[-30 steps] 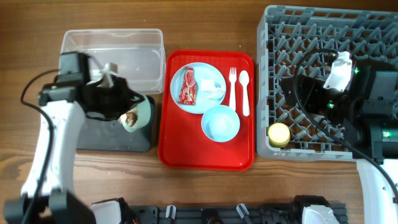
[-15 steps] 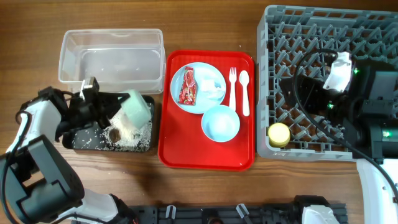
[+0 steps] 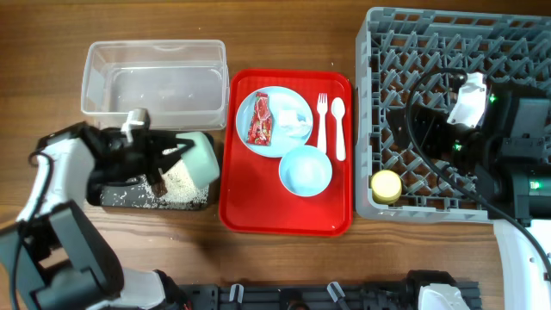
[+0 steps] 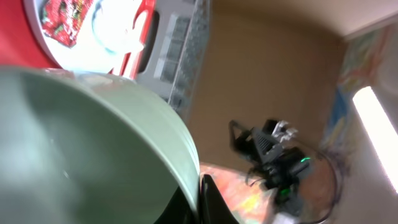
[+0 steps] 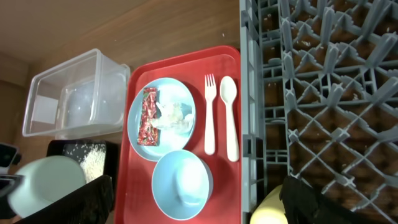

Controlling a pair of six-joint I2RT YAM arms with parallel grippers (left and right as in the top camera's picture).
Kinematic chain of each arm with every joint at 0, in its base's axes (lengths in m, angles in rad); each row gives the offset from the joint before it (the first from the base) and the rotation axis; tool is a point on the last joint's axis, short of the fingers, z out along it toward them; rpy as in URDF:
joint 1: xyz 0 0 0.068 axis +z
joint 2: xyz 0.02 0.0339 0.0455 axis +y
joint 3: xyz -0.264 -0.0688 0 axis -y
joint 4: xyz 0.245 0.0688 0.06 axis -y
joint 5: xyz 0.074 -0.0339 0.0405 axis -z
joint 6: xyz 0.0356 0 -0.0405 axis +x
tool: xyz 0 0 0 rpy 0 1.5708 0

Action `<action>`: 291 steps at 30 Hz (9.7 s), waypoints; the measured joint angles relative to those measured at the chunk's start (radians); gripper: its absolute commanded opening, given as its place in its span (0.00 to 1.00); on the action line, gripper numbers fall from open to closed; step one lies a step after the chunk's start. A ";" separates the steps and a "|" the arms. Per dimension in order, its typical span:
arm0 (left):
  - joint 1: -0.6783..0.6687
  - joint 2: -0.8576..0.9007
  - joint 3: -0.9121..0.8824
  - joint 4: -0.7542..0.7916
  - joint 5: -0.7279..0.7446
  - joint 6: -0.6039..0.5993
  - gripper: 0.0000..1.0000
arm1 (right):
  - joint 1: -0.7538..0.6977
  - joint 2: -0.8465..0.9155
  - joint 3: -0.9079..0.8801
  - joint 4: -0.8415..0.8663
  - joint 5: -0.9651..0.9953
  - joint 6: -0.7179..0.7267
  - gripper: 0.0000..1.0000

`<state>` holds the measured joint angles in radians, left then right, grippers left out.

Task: Sort waste into correct bins and load items into the dishwasher rack

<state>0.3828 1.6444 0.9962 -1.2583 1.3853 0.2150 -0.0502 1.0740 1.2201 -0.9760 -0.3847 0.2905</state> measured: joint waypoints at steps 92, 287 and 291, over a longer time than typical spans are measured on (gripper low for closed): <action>-0.813 0.086 0.467 0.663 -1.662 -0.587 0.04 | 0.000 0.023 0.000 0.007 0.000 0.000 0.93; -0.580 -1.630 -0.984 1.188 -1.427 -0.515 1.00 | 0.446 0.267 -0.016 0.053 0.388 -0.212 0.65; -0.580 -1.630 -0.984 1.188 -1.427 -0.515 1.00 | 0.677 0.306 -0.046 0.050 0.171 -0.208 0.70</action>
<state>-0.1970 0.0139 0.0120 -0.0700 -0.0422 -0.3004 0.6270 1.3804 1.1740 -0.9264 -0.2134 0.0822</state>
